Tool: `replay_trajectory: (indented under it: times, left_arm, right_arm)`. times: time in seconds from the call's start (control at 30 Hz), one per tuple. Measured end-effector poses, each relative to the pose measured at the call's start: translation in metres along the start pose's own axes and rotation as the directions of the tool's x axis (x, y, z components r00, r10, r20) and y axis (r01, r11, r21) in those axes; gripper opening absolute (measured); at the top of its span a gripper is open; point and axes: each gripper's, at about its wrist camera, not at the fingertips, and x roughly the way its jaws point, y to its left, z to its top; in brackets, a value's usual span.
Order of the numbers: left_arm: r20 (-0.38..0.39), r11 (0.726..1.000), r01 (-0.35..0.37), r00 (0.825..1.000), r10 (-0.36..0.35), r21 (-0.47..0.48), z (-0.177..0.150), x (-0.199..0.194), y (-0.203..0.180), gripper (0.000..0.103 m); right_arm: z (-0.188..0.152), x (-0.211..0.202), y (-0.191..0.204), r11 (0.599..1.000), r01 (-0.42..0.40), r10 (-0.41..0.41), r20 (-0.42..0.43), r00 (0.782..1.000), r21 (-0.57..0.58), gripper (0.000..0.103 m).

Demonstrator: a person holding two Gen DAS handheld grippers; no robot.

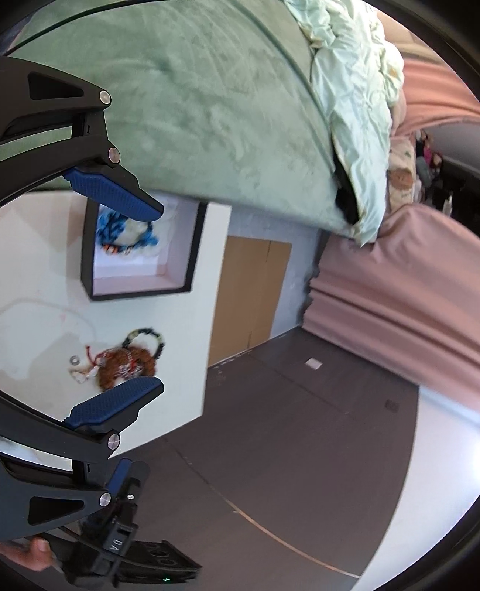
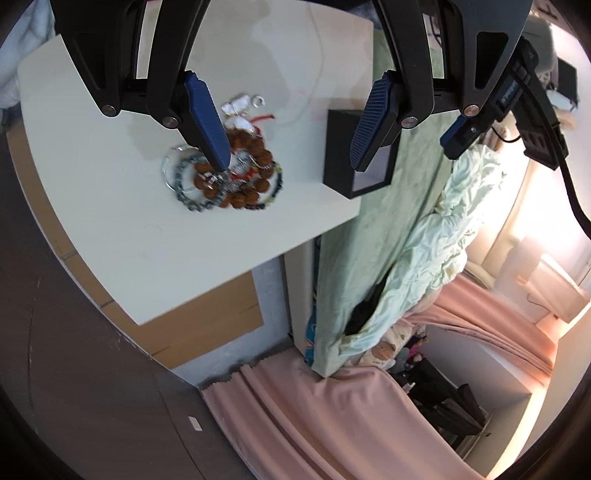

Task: Organize jewelry
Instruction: 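Close the left gripper on the brown rudraksha bead bracelet in the pile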

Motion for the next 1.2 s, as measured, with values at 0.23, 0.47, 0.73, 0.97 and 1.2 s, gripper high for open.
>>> replay_trajectory:
  times: [0.23,0.47,0.73,0.97,1.2]
  left_arm:
    - [-0.051,0.997,0.019,0.999,-0.015,0.071,-0.017,0.027,-0.031,0.086]
    - [-0.120,0.994,0.044,0.992,-0.032,0.101,-0.026,0.056,-0.047,0.063]
    - [-0.185,0.985,0.055,0.983,-0.024,0.163,-0.037,0.088,-0.070,0.050]
    - [-0.239,0.982,0.044,0.971,0.002,0.185,-0.046,0.120,-0.080,0.050]
    - [-0.261,0.980,0.017,0.965,0.036,0.199,-0.048,0.146,-0.079,0.050]
  right_arm:
    - [-0.003,0.006,-0.028,0.992,0.106,-0.102,-0.057,0.993,0.065,0.068]
    - [0.002,0.012,-0.048,0.984,0.101,-0.087,-0.098,0.991,0.149,0.068]
    - [0.008,0.014,-0.051,0.984,0.092,-0.076,-0.104,0.992,0.152,0.068]
    - [0.017,0.016,-0.064,0.980,0.096,-0.076,-0.114,0.991,0.177,0.068]
    - [0.025,0.021,-0.076,0.975,0.113,-0.091,-0.124,0.988,0.190,0.068]
